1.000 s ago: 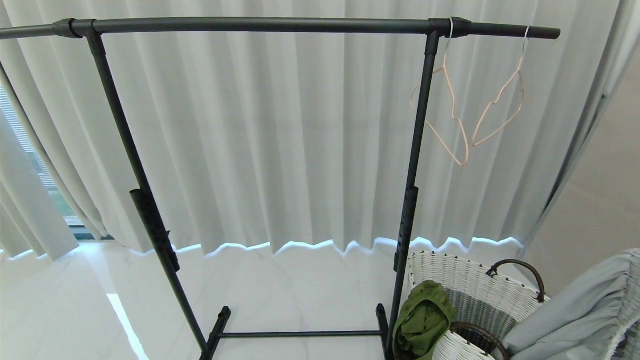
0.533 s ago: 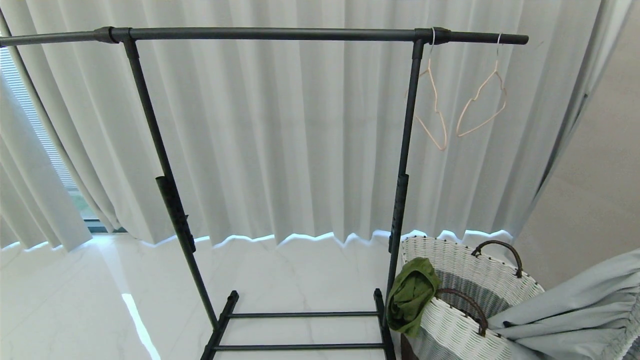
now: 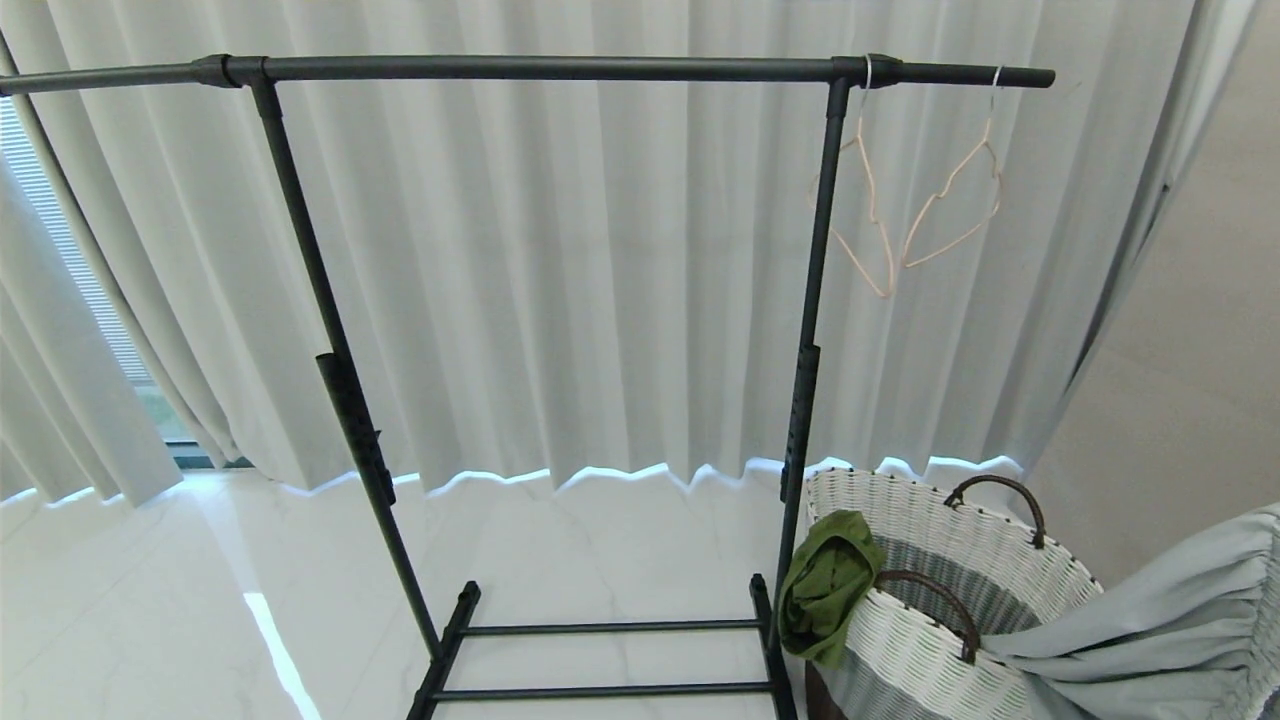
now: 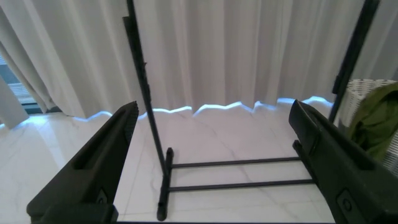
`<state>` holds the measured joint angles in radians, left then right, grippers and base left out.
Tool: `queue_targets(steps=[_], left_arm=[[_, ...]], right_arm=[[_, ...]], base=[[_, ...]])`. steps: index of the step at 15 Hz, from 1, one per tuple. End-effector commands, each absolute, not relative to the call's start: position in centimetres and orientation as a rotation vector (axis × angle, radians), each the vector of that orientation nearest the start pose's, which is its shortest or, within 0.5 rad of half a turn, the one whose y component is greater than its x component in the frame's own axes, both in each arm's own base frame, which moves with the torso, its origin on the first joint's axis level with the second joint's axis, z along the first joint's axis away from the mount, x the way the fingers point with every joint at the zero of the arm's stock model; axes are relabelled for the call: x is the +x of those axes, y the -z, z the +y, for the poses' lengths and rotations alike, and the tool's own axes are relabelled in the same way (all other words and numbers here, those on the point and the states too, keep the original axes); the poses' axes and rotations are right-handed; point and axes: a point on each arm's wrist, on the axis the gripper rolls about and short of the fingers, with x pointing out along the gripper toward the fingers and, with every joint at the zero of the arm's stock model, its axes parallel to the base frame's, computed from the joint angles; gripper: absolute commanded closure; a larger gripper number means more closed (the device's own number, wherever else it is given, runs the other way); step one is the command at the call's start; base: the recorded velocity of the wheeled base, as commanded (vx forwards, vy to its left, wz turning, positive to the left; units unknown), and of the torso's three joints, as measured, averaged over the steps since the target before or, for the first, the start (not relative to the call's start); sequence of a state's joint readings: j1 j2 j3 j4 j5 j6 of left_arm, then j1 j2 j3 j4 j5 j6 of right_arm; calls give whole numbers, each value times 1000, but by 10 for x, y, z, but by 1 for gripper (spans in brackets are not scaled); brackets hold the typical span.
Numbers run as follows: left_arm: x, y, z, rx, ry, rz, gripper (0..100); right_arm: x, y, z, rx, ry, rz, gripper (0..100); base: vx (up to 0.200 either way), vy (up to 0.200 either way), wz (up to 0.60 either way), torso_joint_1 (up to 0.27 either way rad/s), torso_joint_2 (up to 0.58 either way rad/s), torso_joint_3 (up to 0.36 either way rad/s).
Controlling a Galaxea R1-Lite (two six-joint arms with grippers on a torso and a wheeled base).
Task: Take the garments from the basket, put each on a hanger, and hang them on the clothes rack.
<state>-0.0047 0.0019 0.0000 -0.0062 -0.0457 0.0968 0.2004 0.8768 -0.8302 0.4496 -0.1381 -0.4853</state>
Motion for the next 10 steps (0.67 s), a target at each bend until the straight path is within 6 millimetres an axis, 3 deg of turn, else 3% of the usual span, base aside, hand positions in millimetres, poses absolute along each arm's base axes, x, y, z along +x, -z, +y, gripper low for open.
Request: queue_targets(steps=[1, 4, 10], left_arm=[[-23, -76, -1, 97, 49, -7, 0], [-23, -76, -1, 95, 49, -8, 0], [-23, -76, -1, 81, 49, -8, 0]], right_arm=[[79, -248, 13, -560, -186, 478, 100], [81, -247, 14, -562, -189, 485, 100], [83, -247, 15, -564, -195, 494, 100]], base=[[0, 200, 0, 7, 2, -2], [0, 200, 0, 1, 4, 4], [0, 0, 0, 0, 0, 0]])
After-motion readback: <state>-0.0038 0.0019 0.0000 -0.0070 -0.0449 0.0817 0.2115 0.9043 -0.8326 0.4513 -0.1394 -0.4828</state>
